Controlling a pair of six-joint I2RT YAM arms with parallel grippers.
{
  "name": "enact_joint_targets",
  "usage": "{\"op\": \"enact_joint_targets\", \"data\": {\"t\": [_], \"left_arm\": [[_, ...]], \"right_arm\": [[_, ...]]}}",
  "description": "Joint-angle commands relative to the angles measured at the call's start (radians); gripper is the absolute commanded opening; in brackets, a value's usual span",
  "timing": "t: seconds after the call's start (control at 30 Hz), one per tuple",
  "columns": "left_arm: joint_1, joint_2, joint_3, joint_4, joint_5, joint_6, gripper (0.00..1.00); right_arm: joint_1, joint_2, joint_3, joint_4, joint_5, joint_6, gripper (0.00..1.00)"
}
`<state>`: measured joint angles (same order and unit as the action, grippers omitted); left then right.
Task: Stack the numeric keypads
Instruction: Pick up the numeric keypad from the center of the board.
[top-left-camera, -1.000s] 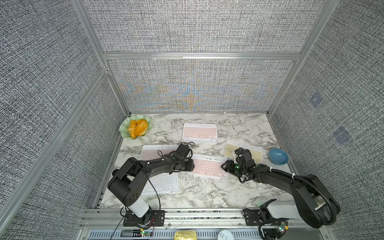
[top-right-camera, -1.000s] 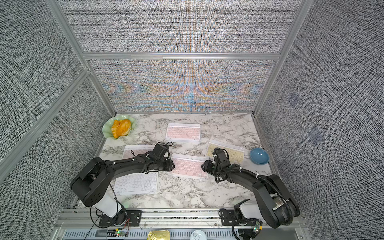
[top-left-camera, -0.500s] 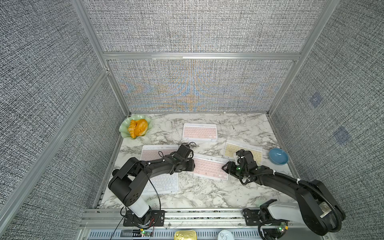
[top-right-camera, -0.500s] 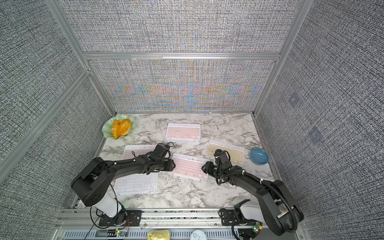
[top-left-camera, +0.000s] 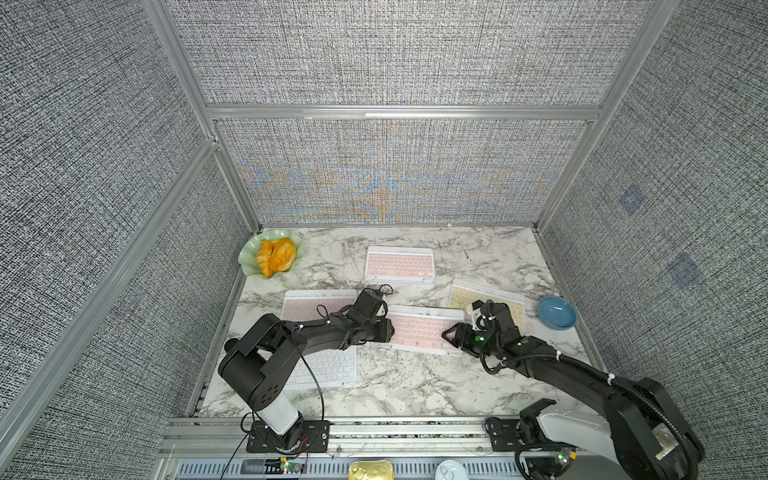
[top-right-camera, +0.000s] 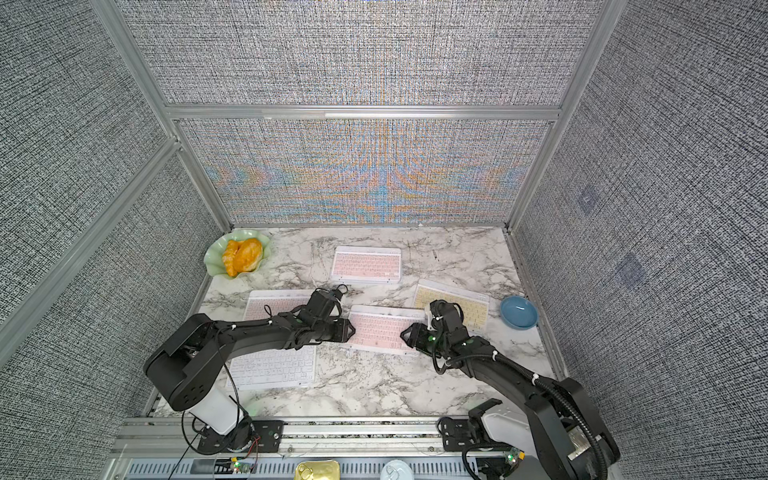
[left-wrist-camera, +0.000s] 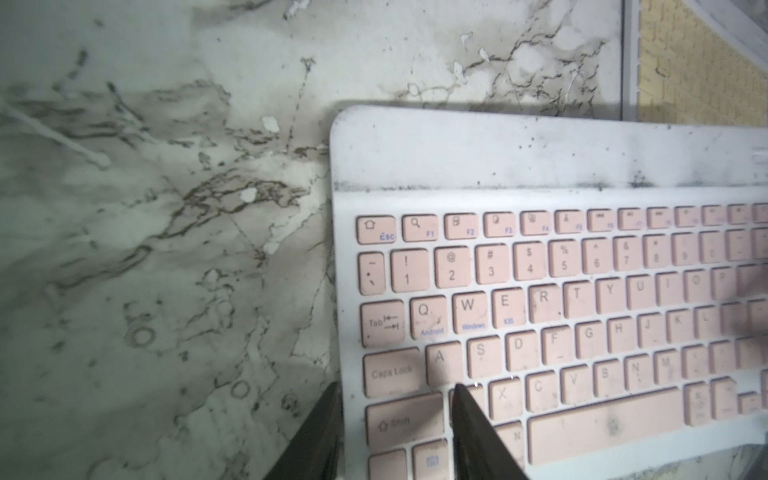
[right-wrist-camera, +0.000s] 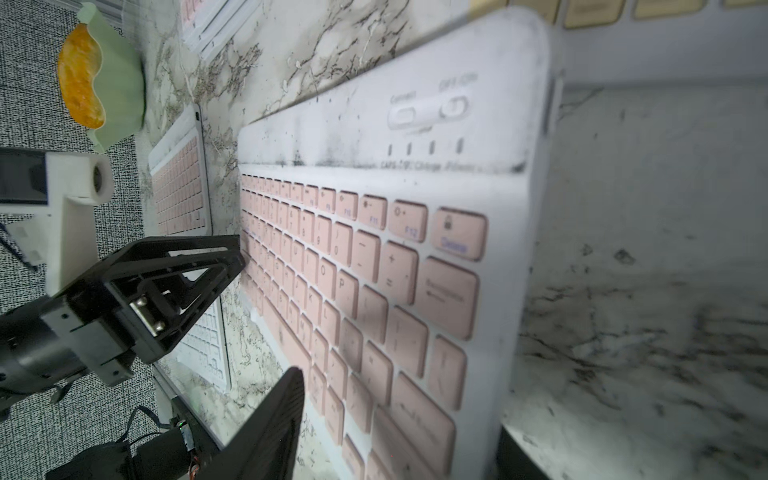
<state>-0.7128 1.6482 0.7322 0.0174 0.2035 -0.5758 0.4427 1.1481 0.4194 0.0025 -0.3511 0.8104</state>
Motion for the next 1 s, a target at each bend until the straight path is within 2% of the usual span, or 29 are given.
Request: {"op": "enact_joint_targets", "data": {"t": [0.0, 0.4, 0.97], "left_arm": [[-0.005, 0.013, -0.014, -0.146, 0.04, -0.001, 0.45], [-0.005, 0.002, -0.02, -0.152, 0.028, -0.01, 0.45], [-0.006, 0.016, -0.02, -0.135, 0.027, -0.024, 0.45]], "right_arm": [[-0.002, -0.014, 0.004, -0.006, -0.005, 0.0, 0.57], [-0.014, -0.033, 0.005, -0.035, -0.009, -0.017, 0.53], [-0.057, -0.052, 0.004, -0.041, -0.084, -0.039, 0.34]]}}
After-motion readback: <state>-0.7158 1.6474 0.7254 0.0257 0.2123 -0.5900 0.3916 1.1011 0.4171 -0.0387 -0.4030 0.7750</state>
